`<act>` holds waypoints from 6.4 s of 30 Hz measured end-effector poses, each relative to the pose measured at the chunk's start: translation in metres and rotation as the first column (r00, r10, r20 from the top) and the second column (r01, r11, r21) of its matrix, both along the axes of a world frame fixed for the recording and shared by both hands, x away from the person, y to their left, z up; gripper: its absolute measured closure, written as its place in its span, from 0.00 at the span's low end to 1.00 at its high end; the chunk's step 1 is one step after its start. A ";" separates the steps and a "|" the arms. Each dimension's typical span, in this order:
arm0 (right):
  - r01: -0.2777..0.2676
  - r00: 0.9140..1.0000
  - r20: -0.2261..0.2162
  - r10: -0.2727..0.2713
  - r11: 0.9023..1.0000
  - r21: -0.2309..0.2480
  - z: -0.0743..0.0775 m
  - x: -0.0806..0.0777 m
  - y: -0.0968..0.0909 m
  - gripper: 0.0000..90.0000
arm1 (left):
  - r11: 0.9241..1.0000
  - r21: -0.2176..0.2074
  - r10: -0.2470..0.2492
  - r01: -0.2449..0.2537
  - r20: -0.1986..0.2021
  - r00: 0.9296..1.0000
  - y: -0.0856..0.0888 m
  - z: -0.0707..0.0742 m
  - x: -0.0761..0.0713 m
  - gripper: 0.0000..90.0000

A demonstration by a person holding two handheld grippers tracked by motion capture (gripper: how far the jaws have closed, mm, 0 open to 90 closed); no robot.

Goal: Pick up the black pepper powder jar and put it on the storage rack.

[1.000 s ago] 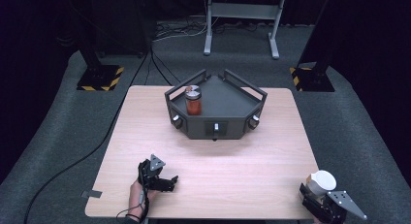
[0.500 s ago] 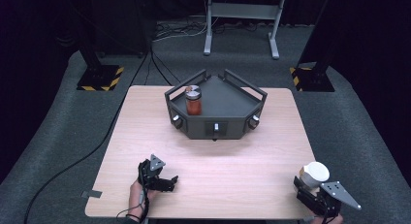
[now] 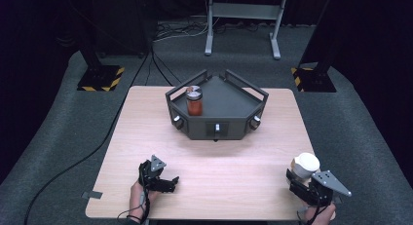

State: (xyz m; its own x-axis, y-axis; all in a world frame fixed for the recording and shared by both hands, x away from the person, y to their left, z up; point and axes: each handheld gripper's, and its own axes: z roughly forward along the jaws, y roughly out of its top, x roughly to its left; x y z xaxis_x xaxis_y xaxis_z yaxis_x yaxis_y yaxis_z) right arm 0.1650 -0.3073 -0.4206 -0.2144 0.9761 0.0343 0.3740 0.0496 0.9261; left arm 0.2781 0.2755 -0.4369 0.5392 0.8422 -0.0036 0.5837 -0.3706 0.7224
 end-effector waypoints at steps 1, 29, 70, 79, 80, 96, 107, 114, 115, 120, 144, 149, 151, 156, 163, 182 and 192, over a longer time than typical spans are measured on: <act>-0.007 1.000 0.006 0.007 1.000 -0.001 0.002 0.003 0.002 0.33 | 1.000 0.001 0.000 0.000 0.000 1.000 0.000 0.000 0.000 0.01; -0.079 0.996 0.036 0.079 0.997 -0.020 0.021 0.047 0.019 0.34 | 1.000 0.000 0.005 -0.005 0.003 1.000 0.000 0.000 -0.001 0.02; -0.185 0.981 0.059 0.187 0.982 -0.039 0.049 0.105 0.044 0.34 | 1.000 0.000 0.007 -0.007 0.003 1.000 0.000 0.000 -0.001 0.02; -0.191 0.979 0.062 0.194 0.981 -0.042 0.058 0.116 0.047 0.34 | 1.000 0.000 0.007 -0.007 0.004 1.000 0.000 0.000 -0.001 0.02; -0.192 0.979 0.062 0.194 0.980 -0.044 0.059 0.117 0.048 0.34 | 1.000 0.000 0.007 -0.007 0.004 1.000 0.000 0.000 -0.001 0.02; -0.209 0.975 0.064 0.212 0.977 -0.048 0.072 0.130 0.051 0.34 | 1.000 0.000 0.007 -0.007 0.004 1.000 0.000 0.000 -0.001 0.02; -0.224 0.972 0.065 0.227 0.973 -0.049 0.079 0.137 0.055 0.34 | 1.000 0.000 0.006 -0.006 0.005 1.000 0.000 0.000 -0.001 0.02; -0.223 0.972 0.067 0.225 0.974 -0.041 0.079 0.138 0.056 0.34 | 1.000 -0.001 0.005 -0.005 0.005 1.000 0.000 0.000 -0.001 0.03; -0.223 0.972 0.067 0.225 0.974 -0.039 0.080 0.139 0.056 0.34 | 1.000 -0.001 0.005 -0.005 0.005 1.000 0.000 0.000 -0.001 0.03; -0.229 0.971 0.066 0.231 0.973 -0.032 0.083 0.143 0.057 0.34 | 1.000 -0.001 0.005 -0.005 0.005 1.000 0.000 0.000 -0.001 0.03; -0.237 0.969 0.065 0.238 0.971 -0.021 0.090 0.169 0.064 0.34 | 1.000 0.005 0.001 -0.001 0.012 1.000 0.000 0.000 -0.002 0.03; -0.236 0.970 0.061 0.236 0.972 -0.014 0.091 0.175 0.065 0.34 | 1.000 0.004 0.001 -0.001 0.011 1.000 0.000 0.000 -0.002 0.03; -0.239 0.969 0.061 0.239 0.971 -0.010 0.093 0.177 0.066 0.34 | 1.000 0.002 0.001 -0.001 0.010 1.000 0.000 0.000 -0.002 0.03; -0.251 0.966 0.065 0.252 0.968 -0.013 0.097 0.181 0.071 0.34 | 1.000 0.003 0.000 0.000 0.010 1.000 0.000 0.000 -0.002 0.03; -0.263 0.962 0.065 0.264 0.965 -0.021 0.102 0.189 0.079 0.34 | 1.000 0.002 -0.001 0.001 0.009 1.000 0.000 0.000 -0.002 0.03; -0.274 0.960 0.059 0.275 0.961 -0.024 0.107 0.204 0.089 0.34 | 1.000 0.001 -0.002 0.002 0.008 1.000 0.001 0.000 -0.001 0.04; -0.281 0.958 0.051 0.282 0.959 -0.022 0.105 0.214 0.093 0.34 | 1.000 0.001 -0.001 0.001 0.008 1.000 0.001 0.000 -0.001 0.04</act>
State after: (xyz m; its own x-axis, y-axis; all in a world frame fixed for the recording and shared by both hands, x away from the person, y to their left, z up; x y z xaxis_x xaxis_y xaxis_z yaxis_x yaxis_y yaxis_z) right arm 0.3795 -0.2140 -0.3154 -0.4817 0.8764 0.0016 0.2934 0.1595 0.9426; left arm 0.2768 0.2761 -0.4371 0.5403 0.8414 0.0009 0.5778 -0.3718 0.7266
